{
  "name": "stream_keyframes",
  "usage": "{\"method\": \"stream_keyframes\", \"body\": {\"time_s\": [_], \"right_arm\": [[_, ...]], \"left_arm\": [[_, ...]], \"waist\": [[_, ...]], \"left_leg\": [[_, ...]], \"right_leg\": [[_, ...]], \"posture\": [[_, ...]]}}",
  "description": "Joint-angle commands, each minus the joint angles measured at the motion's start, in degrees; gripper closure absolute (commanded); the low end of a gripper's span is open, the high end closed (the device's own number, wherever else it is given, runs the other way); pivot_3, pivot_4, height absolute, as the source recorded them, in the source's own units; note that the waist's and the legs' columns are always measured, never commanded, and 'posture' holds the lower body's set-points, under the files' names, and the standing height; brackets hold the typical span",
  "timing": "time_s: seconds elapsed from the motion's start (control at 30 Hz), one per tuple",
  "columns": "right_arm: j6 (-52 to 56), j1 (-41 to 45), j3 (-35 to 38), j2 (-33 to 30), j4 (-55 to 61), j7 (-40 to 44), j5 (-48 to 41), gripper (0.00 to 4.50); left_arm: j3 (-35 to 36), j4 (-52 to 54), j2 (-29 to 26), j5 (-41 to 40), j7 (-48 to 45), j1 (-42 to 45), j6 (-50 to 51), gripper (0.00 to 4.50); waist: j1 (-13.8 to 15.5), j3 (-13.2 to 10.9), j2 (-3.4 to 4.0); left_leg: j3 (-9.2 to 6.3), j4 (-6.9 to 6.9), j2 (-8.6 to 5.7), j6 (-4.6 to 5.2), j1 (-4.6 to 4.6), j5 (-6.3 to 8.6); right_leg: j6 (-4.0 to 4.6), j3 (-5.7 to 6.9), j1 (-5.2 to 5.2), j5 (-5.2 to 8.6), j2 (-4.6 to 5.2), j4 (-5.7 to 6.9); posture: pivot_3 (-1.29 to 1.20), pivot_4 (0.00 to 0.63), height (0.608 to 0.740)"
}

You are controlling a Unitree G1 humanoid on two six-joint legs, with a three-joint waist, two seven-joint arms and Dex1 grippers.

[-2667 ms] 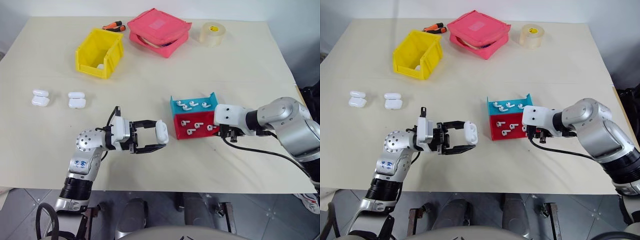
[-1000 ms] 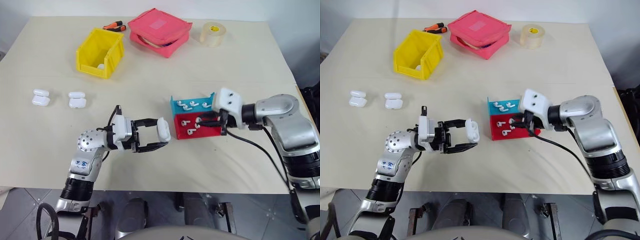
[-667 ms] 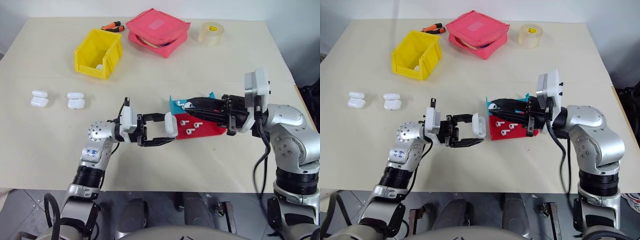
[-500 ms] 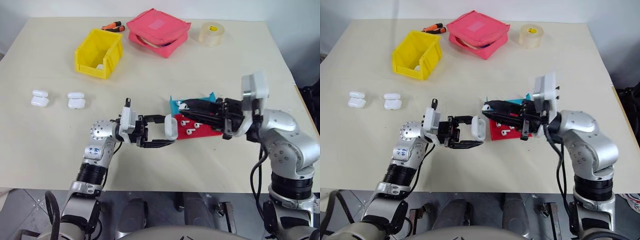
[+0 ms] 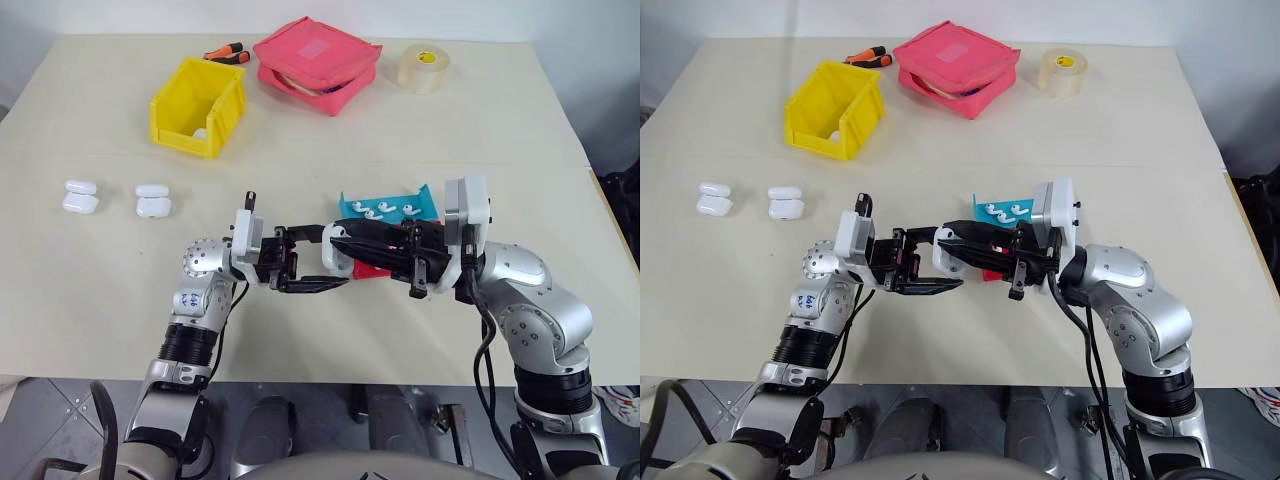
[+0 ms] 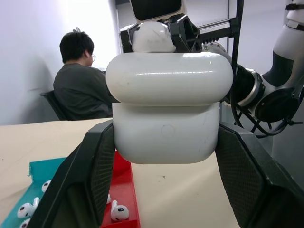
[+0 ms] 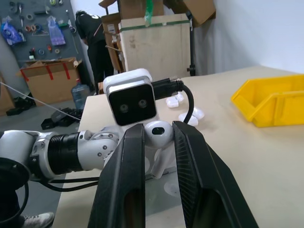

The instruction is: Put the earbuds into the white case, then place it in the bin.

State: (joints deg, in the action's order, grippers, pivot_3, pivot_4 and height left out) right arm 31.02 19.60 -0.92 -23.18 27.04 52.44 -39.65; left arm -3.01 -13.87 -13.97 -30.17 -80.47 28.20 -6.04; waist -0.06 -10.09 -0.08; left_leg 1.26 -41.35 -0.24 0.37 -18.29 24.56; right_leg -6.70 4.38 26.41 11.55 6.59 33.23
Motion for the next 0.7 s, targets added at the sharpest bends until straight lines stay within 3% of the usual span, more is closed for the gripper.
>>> {"method": "stream_keyframes", "body": {"time_s": [0.03, 0.7], "right_arm": [[-2.8, -0.6, -2.2, 1.2, 0.1, -0.7, 1.4, 4.01], [-6.3, -4.7, -5.5, 0.6, -1.1, -1.1, 3.1, 4.01]], "left_arm": [[-0.2, 3.4, 0.4, -2.2, -1.4, -0.4, 0.5, 1.72], [2.1, 3.1, 1.0, -2.0, -0.1, 0.5, -0.4, 1.72]], "waist": [[0.0, 0.0, 0.00], [0.0, 0.0, 0.00]], "left_leg": [[0.00, 0.00, 0.00, 0.00, 0.00, 0.00], [0.00, 0.01, 0.00, 0.04, 0.00, 0.02]], "right_leg": [[0.00, 0.00, 0.00, 0.00, 0.00, 0.00], [0.00, -0.01, 0.00, 0.00, -0.01, -0.02]], "posture": [[0.00, 0.150, 0.740], [0.00, 0.150, 0.740]]}}
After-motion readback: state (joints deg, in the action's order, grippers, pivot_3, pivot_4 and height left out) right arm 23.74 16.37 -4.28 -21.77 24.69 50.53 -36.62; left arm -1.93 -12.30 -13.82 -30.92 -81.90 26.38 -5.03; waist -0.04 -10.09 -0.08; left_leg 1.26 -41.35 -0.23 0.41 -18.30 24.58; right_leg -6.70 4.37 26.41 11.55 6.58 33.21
